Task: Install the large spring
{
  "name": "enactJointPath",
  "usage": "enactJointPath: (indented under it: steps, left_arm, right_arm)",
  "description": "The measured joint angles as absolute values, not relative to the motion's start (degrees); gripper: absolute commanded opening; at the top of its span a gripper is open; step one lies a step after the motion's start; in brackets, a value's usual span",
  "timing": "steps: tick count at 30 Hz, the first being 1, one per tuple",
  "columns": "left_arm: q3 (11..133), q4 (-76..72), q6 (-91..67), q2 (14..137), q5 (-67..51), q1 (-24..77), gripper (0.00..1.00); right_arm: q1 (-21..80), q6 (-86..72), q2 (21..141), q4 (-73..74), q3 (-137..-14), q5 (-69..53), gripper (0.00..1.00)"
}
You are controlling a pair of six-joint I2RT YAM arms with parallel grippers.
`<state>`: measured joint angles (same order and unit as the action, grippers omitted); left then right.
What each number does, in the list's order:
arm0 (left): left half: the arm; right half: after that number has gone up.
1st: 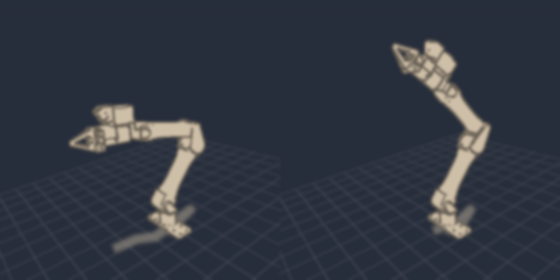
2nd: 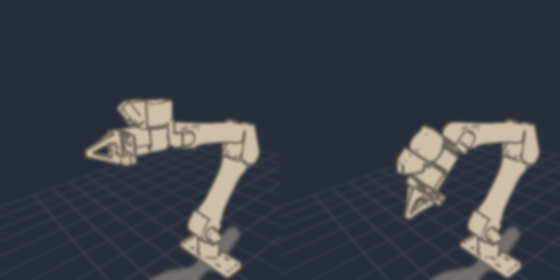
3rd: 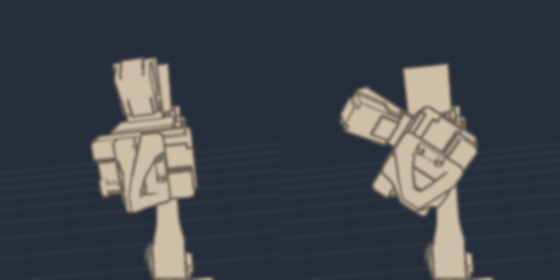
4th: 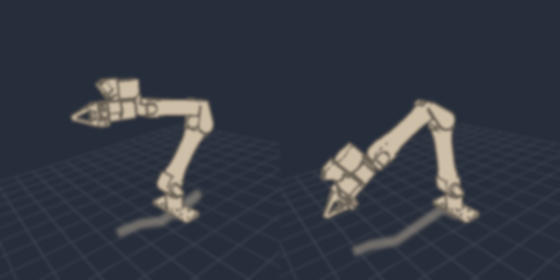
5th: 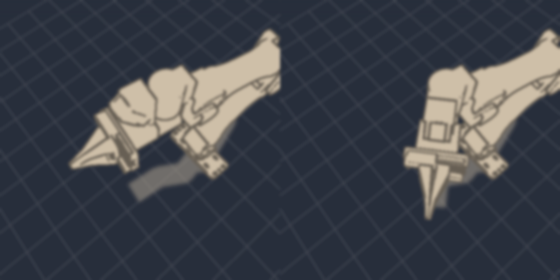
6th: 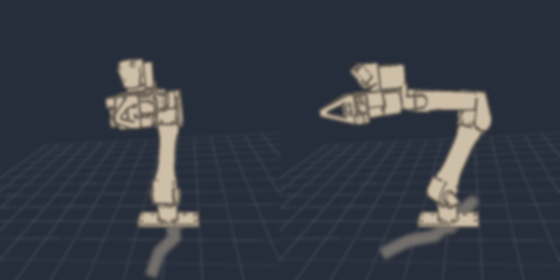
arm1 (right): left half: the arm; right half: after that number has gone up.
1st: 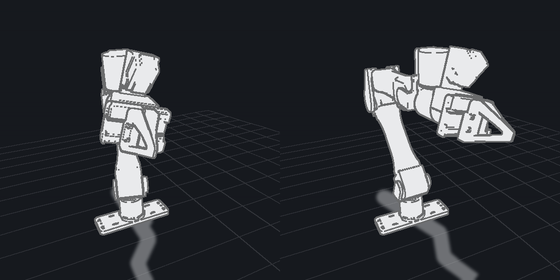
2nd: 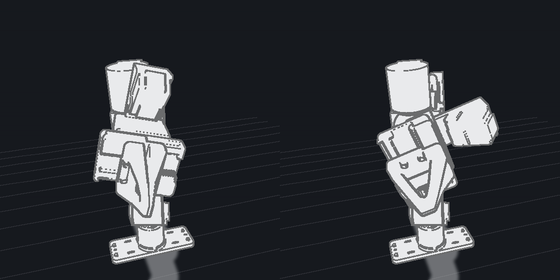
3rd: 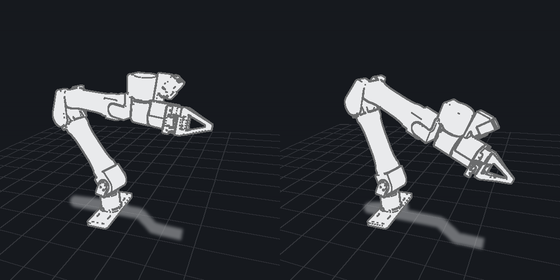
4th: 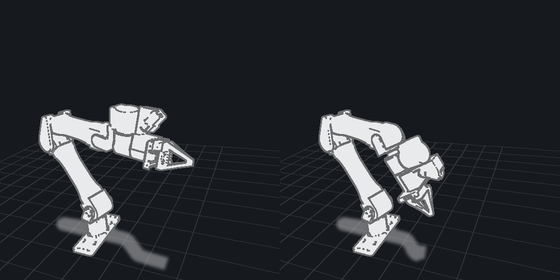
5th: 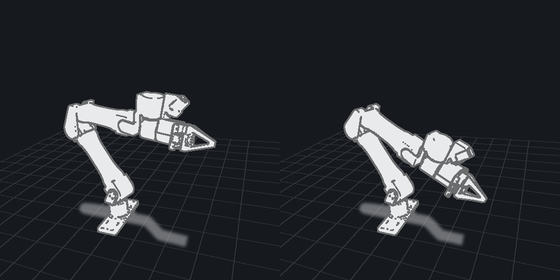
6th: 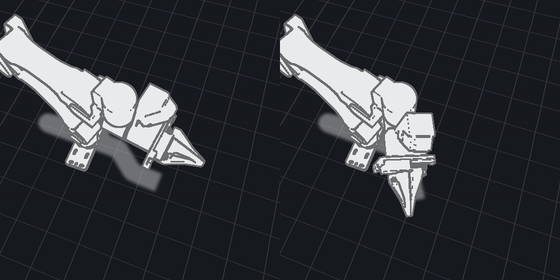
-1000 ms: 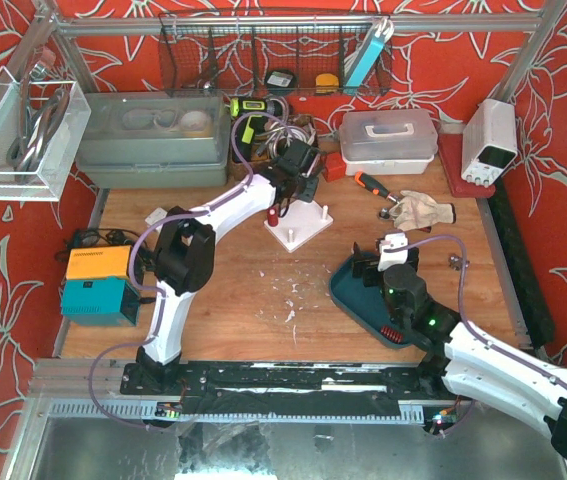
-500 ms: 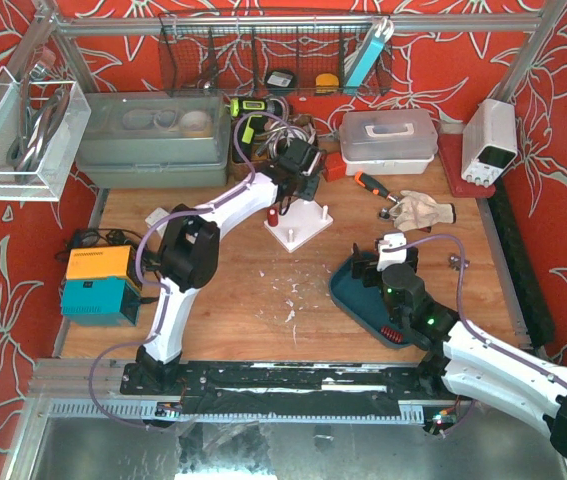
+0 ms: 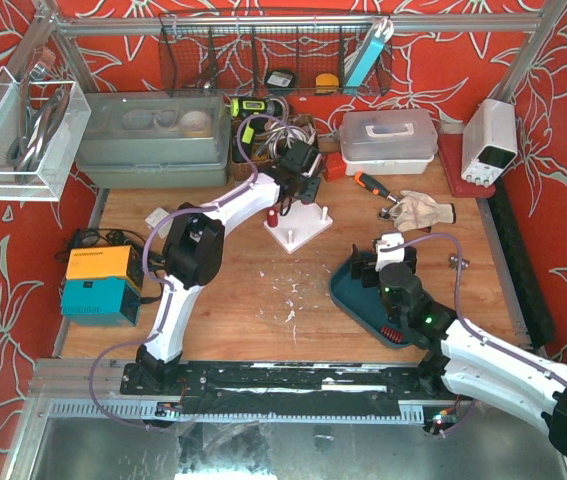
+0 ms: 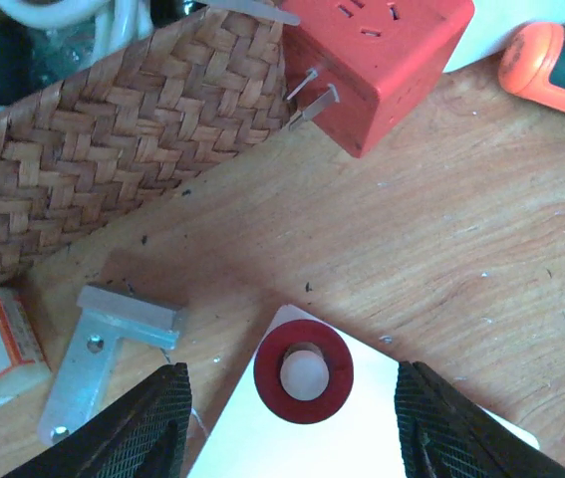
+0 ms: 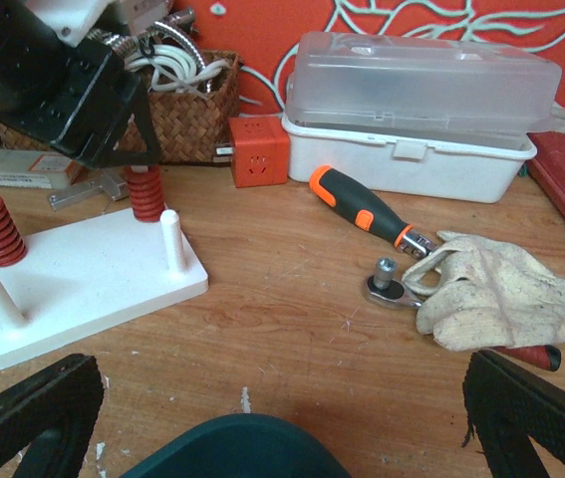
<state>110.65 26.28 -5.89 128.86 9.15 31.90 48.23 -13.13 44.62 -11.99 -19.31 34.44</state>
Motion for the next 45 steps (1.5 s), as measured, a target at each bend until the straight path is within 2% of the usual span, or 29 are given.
enactJointPath:
  steps: [5, 10, 12, 22, 27, 32, 37, 42, 45]
  left_arm:
    - [109.95, 26.02, -6.72, 128.4, 8.56, 31.86, 0.66]
    - [98.52, 23.22, -9.47, 120.18, 6.57, 31.88, 0.87]
    - [91.0, 20.43, -10.96, 113.75, 5.32, 31.88, 0.99]
    - [56.8, -1.3, -16.86, 79.7, 0.12, 32.38, 1.0]
    - [40.82, -10.61, -19.59, 70.91, -3.38, 33.12, 1.0]
    - [30.44, -16.08, -20.58, 66.26, -5.26, 36.16, 1.0]
    - [24.73, -22.96, -19.14, 62.46, -4.86, 39.03, 1.0]
    - [20.97, -27.11, -17.76, 59.86, -3.95, 39.07, 1.0]
    - [20.88, -27.73, -17.28, 58.83, -3.25, 39.07, 1.0]
  right_arm:
    - [48.18, -13.17, 45.95, -11.97, -19.31, 34.41, 0.99]
    - [48.05, -13.85, 47.13, -11.99, -19.33, 33.93, 0.99]
    - [48.03, -14.28, 47.51, -11.99, -19.33, 33.52, 0.99]
    - [47.57, -18.98, 49.56, -9.91, -21.54, 33.3, 0.99]
    - [47.42, -19.11, 52.34, -3.31, -25.96, 32.93, 0.99]
    - [47.24, -20.12, 52.71, 7.75, -33.65, 30.68, 0.98]
    - [47.13, -21.34, 51.7, 17.91, -35.29, 25.52, 0.86]
    - [47.13, -23.7, 51.24, 26.7, -35.44, 21.15, 0.61]
    - [47.13, -23.88, 51.99, 30.28, -36.4, 20.51, 0.53]
